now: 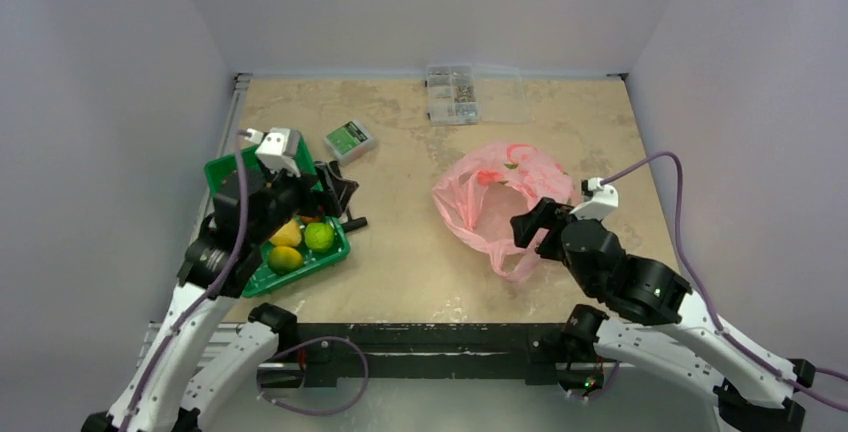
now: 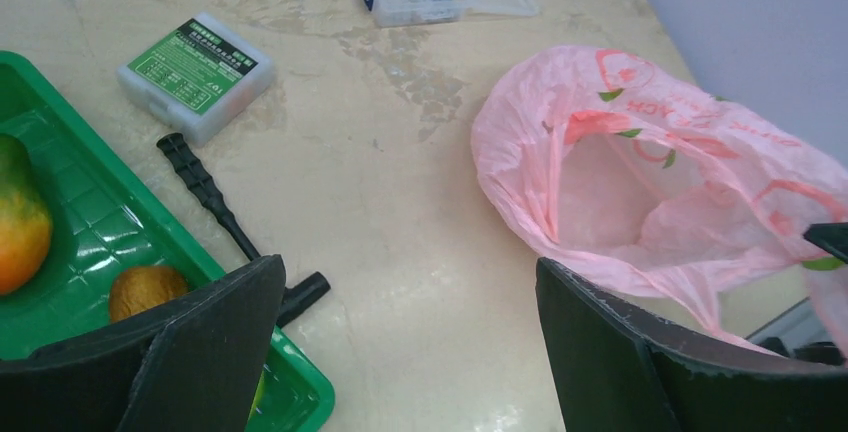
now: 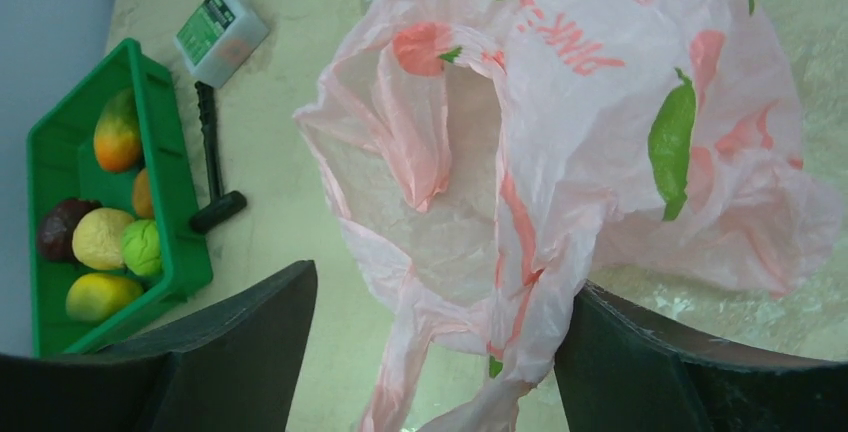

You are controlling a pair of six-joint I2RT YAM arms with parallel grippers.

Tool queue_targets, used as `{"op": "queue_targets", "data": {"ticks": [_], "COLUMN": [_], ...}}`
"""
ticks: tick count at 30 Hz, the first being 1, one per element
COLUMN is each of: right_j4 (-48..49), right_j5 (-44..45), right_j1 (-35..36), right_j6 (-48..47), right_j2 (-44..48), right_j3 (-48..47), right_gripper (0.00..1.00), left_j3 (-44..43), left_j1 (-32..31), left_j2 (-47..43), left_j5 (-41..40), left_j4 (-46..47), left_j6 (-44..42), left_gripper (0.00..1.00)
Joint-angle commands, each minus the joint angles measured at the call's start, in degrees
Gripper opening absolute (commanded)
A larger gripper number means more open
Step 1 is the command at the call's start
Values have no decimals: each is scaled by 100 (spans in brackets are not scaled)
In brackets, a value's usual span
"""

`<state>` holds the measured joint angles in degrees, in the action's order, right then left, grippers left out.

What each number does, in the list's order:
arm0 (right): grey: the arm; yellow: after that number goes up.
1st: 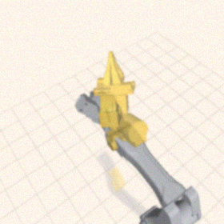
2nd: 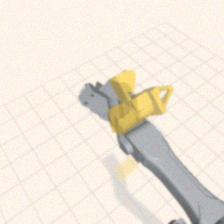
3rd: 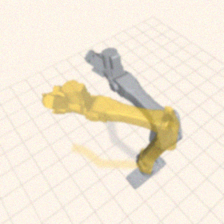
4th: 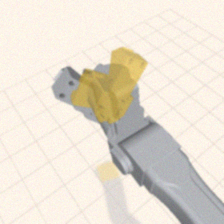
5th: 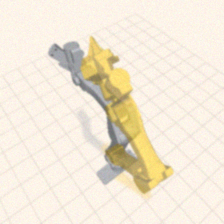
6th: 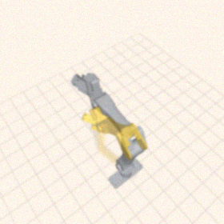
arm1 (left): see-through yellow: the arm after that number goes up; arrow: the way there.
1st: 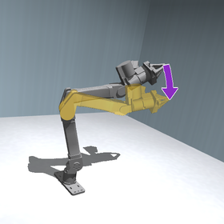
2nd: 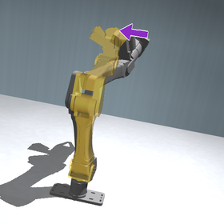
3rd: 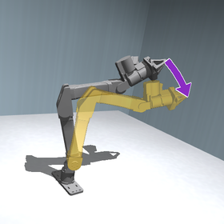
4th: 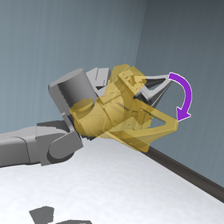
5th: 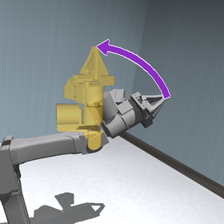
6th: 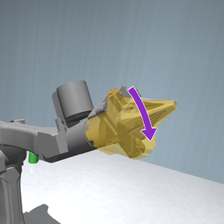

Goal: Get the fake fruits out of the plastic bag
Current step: Place the plastic bag at the center of the board, then reset both arms

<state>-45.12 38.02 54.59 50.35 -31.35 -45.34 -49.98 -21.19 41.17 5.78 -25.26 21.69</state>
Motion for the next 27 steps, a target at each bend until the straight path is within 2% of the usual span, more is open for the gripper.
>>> {"op": "queue_targets", "data": {"ticks": [1, 5, 13, 20, 25, 27], "right_j4": [132, -149, -314, 226, 486, 456], "right_j5": [-74, -116, 371, 716, 1022, 873], "right_j1": [-10, -10, -10, -11, -11, -10], "right_j6": [-900, -1457, -2375, -2905, -3210, -3186], "right_j2": [149, 91, -67, 101, 223, 305], "right_j3": [-726, -1498, -2603, -2839, -2831, -2859], "right_gripper": [86, 98, 99, 99, 99, 99], "left_j3": [-912, -1498, -2174, -2345, -2261, -2234], "left_j1": [4, 1, 5, 1, 1, 1], "left_j2": [-860, -1515, -1884, -1940, -1863, -1780], "left_j5": [23, -136, -298, -503, -427, -263], "left_j4": [-1310, -1920, -2508, -2795, -2727, -2683], "left_j6": [624, 790, 803, 719, 670, 649], "left_gripper": [96, 97, 99, 99, 99, 99]}}
